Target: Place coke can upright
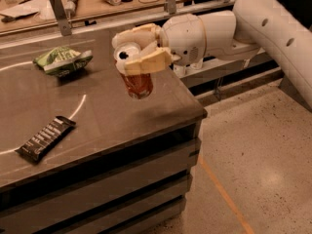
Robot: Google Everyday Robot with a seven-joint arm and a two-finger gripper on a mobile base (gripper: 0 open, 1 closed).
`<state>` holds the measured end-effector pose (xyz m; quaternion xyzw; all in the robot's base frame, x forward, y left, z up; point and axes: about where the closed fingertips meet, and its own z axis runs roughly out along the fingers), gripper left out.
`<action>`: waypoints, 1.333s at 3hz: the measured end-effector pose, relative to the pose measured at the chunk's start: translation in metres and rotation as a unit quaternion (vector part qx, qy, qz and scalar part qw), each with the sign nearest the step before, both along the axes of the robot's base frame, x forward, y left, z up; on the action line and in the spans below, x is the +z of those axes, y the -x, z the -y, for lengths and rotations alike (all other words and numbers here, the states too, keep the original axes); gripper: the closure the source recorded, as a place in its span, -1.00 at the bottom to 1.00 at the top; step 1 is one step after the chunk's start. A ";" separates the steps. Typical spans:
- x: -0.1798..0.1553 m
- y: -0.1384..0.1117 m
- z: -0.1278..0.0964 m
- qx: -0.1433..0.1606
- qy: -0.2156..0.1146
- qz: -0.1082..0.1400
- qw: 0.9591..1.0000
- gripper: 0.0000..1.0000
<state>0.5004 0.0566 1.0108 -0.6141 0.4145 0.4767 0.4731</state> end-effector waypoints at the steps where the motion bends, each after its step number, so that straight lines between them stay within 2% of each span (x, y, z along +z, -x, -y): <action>1: -0.018 -0.027 -0.001 -0.015 -0.036 0.000 0.999 1.00; 2: -0.034 -0.048 -0.002 -0.030 -0.055 0.003 0.998 0.63; 3: -0.051 -0.061 0.000 -0.056 -0.062 -0.016 0.996 0.16; 4: -0.070 -0.068 0.000 -0.074 -0.064 -0.050 0.994 -0.28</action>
Offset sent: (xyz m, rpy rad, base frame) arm 0.0760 -0.0016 -0.0556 0.1562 -0.0141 -0.1073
